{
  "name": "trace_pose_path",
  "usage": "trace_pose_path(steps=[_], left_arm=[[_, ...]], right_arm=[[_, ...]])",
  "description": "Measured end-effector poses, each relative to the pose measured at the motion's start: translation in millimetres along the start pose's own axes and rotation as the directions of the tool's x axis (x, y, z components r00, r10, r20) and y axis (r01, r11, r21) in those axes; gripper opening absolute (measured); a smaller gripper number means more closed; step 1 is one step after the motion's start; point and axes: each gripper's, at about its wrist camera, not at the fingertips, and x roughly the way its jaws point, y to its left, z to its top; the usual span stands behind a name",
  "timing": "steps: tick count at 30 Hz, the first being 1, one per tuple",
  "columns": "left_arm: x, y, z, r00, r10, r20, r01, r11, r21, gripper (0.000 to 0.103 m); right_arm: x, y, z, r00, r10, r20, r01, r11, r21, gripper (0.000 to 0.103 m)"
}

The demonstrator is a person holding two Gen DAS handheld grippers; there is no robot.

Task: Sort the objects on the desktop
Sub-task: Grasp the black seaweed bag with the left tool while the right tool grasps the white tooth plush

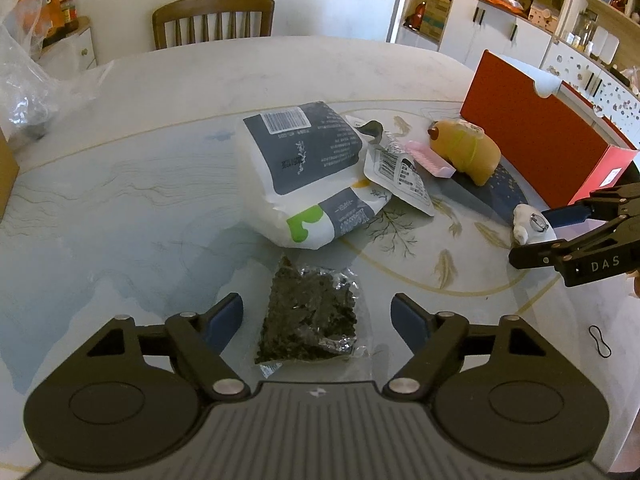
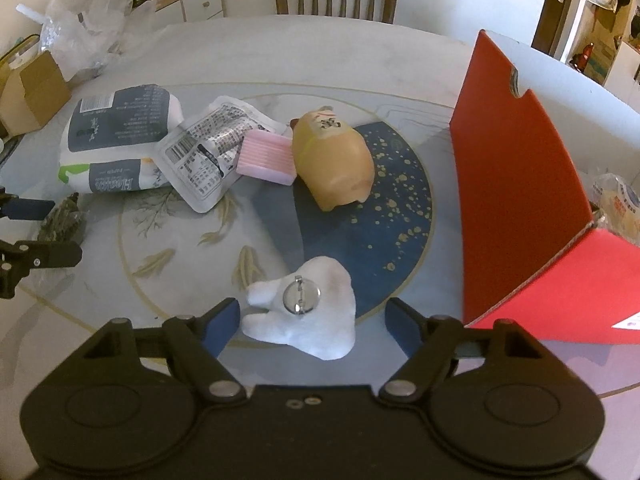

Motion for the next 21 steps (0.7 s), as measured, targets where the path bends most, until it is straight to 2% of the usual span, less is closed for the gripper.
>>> trace_pose_path(steps=[2,4,7,8,10,21], left_arm=[[0.1,-1.3,-0.1,1.000,0.008,0.000,-0.008,1.000,0.007,0.077],[-0.4,-2.5,0.5,1.000,0.013,-0.001,-0.013,1.000,0.015,0.069],[-0.8,-2.5,1.7,1.000,0.008,-0.003,-0.008,1.000,0.006,0.066],[-1.0,-2.6,1.5,1.000,0.011,-0.003,-0.011,1.000,0.006,0.059],[-1.3,-3.7,1.9,1.000,0.019,-0.002,-0.019,1.000,0.012,0.051],[-4.2,-9.3,1.5,1.000,0.005,-0.010,-0.005,1.000,0.002,0.043]], right_arm=[[-0.1,0.6,0.4,1.000,0.002,0.001,-0.002,1.000,-0.006,0.075],[-0.5,1.4,0.8,1.000,0.000,0.003,0.000,1.000,-0.009,0.071],[-1.4,2.0,2.0,1.000,0.002,0.005,-0.002,1.000,-0.014,0.063],[-2.0,2.2,2.3,1.000,0.002,0.006,-0.002,1.000,-0.017,0.061],[-3.5,2.2,2.2,1.000,0.003,0.008,-0.003,1.000,-0.017,0.058],[-11.1,-4.1,3.5,1.000,0.017,0.012,-0.018,0.999,0.034,0.056]])
